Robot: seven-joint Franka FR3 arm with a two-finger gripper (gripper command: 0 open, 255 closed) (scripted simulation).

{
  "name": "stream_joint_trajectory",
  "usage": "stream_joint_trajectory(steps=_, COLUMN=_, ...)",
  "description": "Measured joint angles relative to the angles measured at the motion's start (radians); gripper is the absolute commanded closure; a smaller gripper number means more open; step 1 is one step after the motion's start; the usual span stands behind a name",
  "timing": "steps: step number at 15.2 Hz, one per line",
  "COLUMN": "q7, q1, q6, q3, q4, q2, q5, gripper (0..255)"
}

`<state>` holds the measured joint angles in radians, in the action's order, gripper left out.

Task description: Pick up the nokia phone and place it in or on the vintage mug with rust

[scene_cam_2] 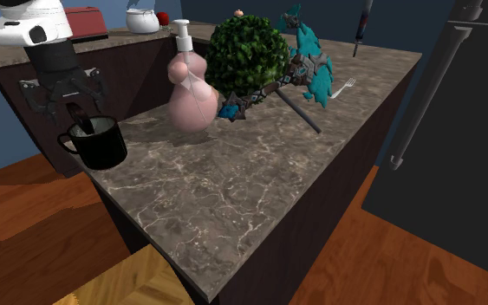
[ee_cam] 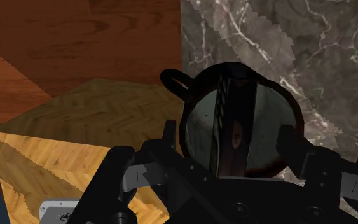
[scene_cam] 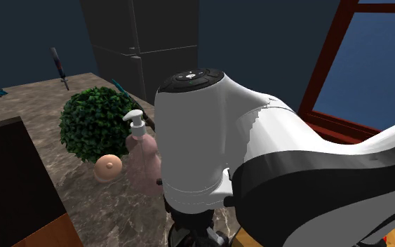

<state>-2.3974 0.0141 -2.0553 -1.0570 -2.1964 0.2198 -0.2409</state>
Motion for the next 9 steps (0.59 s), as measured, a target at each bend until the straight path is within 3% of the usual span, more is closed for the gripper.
stream_joint_trajectory(steps=3, q7=0.000, q1=0.000, q6=0.000, q3=0.000, q4=0.000, q2=0.000, q5=0.000, gripper=0)
stream_joint_trajectory(steps=9, q7=0.026, q1=-0.015, q6=0.128, q3=0.052, q4=0.087, q2=0.054, q5=-0.027, gripper=0)
